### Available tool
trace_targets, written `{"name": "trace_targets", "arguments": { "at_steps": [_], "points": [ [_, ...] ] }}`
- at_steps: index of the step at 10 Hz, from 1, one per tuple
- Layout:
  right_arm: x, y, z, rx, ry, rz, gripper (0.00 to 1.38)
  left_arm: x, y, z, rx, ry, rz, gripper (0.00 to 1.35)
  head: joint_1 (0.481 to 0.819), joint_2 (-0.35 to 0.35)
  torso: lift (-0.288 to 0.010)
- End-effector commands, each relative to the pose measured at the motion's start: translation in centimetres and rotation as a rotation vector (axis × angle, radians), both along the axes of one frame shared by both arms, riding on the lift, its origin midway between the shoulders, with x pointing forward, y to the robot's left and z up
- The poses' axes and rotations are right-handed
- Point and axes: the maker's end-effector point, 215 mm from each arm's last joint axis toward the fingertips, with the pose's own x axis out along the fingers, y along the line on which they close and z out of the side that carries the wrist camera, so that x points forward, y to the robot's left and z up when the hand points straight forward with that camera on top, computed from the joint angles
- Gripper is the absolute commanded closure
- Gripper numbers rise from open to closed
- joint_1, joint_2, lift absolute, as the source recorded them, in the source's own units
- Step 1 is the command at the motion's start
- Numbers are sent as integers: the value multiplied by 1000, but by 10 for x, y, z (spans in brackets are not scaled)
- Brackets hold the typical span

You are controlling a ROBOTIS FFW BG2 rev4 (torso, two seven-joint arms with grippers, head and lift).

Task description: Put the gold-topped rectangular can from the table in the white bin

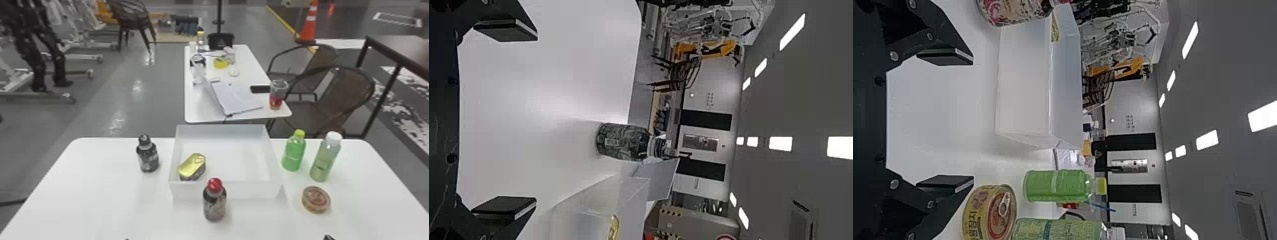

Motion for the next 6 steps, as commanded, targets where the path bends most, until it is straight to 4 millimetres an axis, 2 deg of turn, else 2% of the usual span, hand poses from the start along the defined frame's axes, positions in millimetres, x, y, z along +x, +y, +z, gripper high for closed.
{"name": "trace_targets", "arguments": {
  "at_steps": [1, 6],
  "points": [
    [1, 1, 2, -6, -6, 2, 418, 0, -2, -2, -10, 7, 1, 136, 549, 0, -100],
    [4, 1, 7, -6, -17, 2, 420, 3, -6, -3, -19, 8, -7, 136, 549, 0, -100]
  ]
}}
